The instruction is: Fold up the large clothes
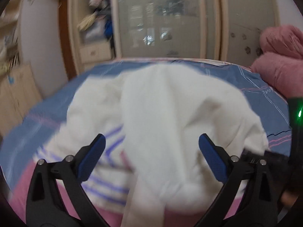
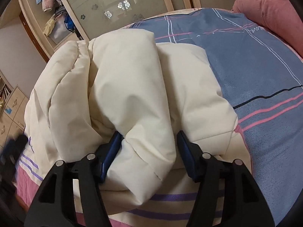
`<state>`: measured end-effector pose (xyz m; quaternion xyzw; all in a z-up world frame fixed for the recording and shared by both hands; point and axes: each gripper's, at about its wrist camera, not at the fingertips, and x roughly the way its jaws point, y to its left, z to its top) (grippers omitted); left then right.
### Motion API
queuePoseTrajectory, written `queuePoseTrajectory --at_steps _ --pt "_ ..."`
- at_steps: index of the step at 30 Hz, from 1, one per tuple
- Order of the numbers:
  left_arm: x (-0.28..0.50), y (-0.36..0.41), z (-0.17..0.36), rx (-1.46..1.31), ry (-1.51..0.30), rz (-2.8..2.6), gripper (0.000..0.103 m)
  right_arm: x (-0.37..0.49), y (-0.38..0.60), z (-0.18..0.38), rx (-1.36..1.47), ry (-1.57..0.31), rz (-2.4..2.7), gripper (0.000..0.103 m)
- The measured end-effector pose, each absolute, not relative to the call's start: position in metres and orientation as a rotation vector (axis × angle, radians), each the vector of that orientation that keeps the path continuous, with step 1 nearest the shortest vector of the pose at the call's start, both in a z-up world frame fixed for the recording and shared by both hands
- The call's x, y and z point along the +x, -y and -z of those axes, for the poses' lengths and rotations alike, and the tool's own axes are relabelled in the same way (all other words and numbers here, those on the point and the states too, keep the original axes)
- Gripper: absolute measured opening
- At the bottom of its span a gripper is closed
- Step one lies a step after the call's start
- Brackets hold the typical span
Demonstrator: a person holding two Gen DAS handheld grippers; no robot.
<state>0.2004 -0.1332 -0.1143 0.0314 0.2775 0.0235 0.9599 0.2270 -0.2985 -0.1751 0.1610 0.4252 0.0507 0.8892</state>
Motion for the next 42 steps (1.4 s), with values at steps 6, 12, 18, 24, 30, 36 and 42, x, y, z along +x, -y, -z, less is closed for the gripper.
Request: queuePoseTrajectory --at_steps 6,12,18,24,30,36,42 --pt "0.250 0.172 0.128 0.034 -0.635 0.028 0.100 0.199 0.313 0.148 0.358 -0.790 -0.006 0.065" --pt "0.282 0.170 0.161 -0.020 -0.753 0.015 0.101 0.186 0.330 0.131 0.359 -0.684 0.120 0.078" --pt "0.281 0.179 0.182 0.073 -0.742 -0.014 0.101 0.169 0.348 0.112 0.423 -0.537 0.175 0.080" --pt "0.276 0.175 0.184 0.059 -0.719 -0.007 0.101 0.204 0.360 0.150 0.525 -0.741 0.154 0.080" --pt "0.270 0.177 0.186 0.073 -0.719 -0.015 0.101 0.214 0.360 0.163 0.535 -0.807 0.162 0.080" --pt "0.246 0.192 0.135 0.206 -0.532 -0.069 0.101 0.203 0.352 0.151 0.481 -0.728 0.210 0.080" --pt "0.261 0.185 0.171 0.230 -0.670 -0.073 0.101 0.164 0.328 0.103 0.343 -0.398 0.178 0.080"
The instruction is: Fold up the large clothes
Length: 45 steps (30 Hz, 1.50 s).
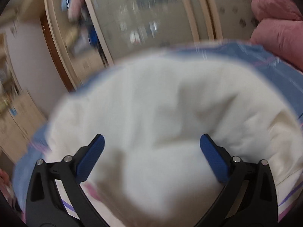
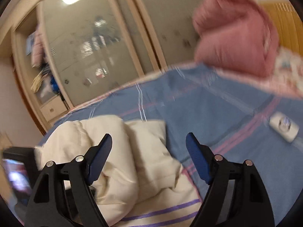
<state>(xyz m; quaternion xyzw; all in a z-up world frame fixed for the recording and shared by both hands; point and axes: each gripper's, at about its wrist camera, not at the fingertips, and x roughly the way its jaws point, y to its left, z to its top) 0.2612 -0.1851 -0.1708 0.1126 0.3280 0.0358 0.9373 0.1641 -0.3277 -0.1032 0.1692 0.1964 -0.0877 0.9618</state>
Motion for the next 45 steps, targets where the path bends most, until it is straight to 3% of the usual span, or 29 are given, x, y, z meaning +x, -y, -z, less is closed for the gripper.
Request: queuePoseTrajectory --at_steps 10,13,22,28,30,36,45 --pt "0.262 0.172 0.191 0.140 -0.688 -0.046 0.101 0.212 0.328 0.162 0.403 -0.769 0.137 0.080" --pt "0.260 0.172 0.192 0.149 -0.683 -0.051 0.101 0.221 0.329 0.173 0.396 -0.823 0.136 0.087" --pt "0.262 0.177 0.191 0.159 -0.683 -0.059 0.101 0.225 0.325 0.177 0.377 -0.835 0.151 0.091" --pt "0.233 0.148 0.141 0.052 -0.506 -0.115 0.101 0.183 0.318 0.121 0.342 -0.503 0.169 0.089" --pt "0.231 0.138 0.139 0.025 -0.520 -0.125 0.101 0.177 0.304 0.112 0.263 -0.457 0.162 0.089" --pt "0.252 0.122 0.186 0.002 -0.715 -0.129 0.101 0.217 0.289 0.166 0.306 -0.770 0.034 0.080" --pt "0.257 0.132 0.191 0.057 -0.723 -0.154 0.101 0.227 0.288 0.174 0.296 -0.805 0.050 0.082"
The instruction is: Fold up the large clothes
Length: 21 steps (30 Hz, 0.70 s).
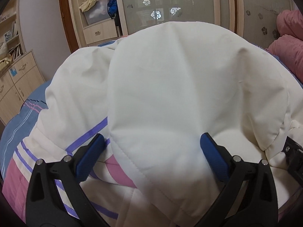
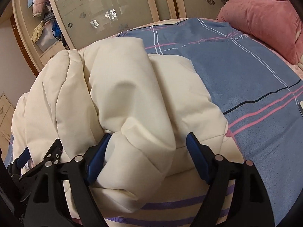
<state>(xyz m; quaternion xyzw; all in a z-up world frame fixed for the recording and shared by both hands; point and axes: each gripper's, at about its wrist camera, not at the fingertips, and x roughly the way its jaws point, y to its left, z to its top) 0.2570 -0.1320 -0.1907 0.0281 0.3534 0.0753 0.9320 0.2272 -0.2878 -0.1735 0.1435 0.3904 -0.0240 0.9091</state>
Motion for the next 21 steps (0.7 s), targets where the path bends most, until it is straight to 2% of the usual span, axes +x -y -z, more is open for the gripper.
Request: queuePoseTrajectory --at_steps 8,10,13,15,18,21 --pt "0.256 0.121 0.173 0.014 -0.686 -0.136 0.101 0.223 0.287 0.165 0.281 -0.763 0.079 0.082" --pt "0.249 0.116 0.161 -0.022 -0.633 -0.140 0.101 0.211 0.282 0.152 0.236 -0.677 0.128 0.082" --pt "0.256 0.120 0.163 -0.012 -0.673 -0.118 0.101 0.196 0.283 0.135 0.250 -0.557 0.124 0.082" --pt "0.267 0.125 0.182 0.047 -0.732 -0.136 0.101 0.202 0.282 0.139 0.236 -0.599 0.123 0.082" --pt "0.270 0.128 0.183 0.057 -0.730 -0.143 0.101 0.226 0.283 0.169 0.234 -0.762 0.117 0.084" --pt "0.272 0.127 0.180 0.062 -0.746 -0.138 0.101 0.235 0.285 0.170 0.240 -0.786 0.102 0.089"
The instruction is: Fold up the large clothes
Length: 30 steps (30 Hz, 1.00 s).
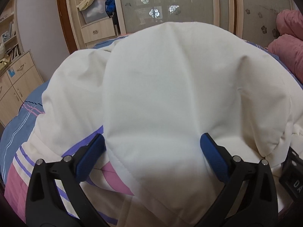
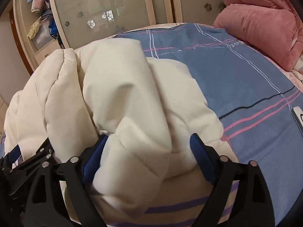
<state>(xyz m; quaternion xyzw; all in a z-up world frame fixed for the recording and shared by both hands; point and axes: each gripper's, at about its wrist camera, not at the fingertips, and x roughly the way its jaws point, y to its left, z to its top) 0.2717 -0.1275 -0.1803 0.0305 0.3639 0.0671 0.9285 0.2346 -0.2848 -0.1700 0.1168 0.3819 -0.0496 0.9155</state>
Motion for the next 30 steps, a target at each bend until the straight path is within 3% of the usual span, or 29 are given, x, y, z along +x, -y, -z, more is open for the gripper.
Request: queuePoseTrajectory --at_steps 6,12,16,21,28,30 --pt "0.230 0.096 0.148 0.065 -0.771 -0.085 0.101 0.212 0.300 0.151 0.287 -0.716 0.018 0.089" --pt "0.133 0.008 0.119 0.301 -0.570 -0.219 0.101 0.125 0.314 0.136 0.145 -0.613 -0.008 0.089" --pt "0.097 -0.086 0.137 0.302 -0.648 -0.301 0.101 0.057 0.341 0.166 0.216 -0.713 0.012 0.089" --pt "0.072 -0.175 0.164 0.024 -0.852 -0.177 0.101 -0.014 0.369 0.204 0.477 -0.910 -0.039 0.089" --pt "0.045 -0.189 0.191 -0.205 -0.978 0.100 0.101 -0.028 0.360 0.216 0.555 -1.004 -0.164 0.087" --pt "0.040 -0.183 0.199 -0.236 -1.014 0.167 0.101 -0.023 0.354 0.213 0.569 -1.030 -0.188 0.075"
